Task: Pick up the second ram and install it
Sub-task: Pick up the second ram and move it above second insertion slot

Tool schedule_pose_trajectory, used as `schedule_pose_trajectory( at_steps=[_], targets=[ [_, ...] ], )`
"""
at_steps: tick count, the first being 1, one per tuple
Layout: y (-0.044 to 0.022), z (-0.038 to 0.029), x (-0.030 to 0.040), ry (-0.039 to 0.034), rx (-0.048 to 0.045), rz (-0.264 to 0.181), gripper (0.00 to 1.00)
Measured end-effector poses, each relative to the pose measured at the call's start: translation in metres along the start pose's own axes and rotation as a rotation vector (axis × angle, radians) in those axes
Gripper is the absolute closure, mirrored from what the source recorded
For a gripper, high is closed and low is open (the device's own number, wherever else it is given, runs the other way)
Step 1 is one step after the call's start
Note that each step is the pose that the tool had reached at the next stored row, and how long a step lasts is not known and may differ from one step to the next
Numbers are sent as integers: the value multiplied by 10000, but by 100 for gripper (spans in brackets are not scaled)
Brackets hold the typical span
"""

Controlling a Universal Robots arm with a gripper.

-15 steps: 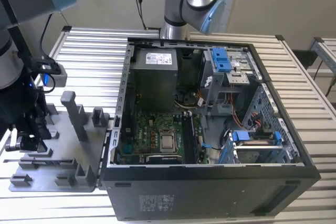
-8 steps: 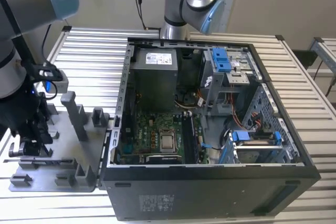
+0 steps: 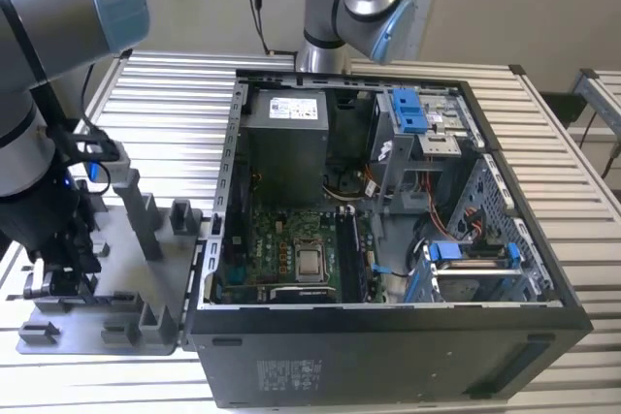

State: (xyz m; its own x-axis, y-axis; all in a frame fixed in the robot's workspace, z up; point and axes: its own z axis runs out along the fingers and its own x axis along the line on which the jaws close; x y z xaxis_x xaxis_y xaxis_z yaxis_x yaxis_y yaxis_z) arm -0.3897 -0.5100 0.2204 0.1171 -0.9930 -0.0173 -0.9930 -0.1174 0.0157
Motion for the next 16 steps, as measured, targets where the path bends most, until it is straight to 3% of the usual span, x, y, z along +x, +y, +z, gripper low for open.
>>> schedule_pose_trajectory(
  at_steps=[16],
  targets=[
    [-2,223,15,2,-3,-92,64]
  ],
)
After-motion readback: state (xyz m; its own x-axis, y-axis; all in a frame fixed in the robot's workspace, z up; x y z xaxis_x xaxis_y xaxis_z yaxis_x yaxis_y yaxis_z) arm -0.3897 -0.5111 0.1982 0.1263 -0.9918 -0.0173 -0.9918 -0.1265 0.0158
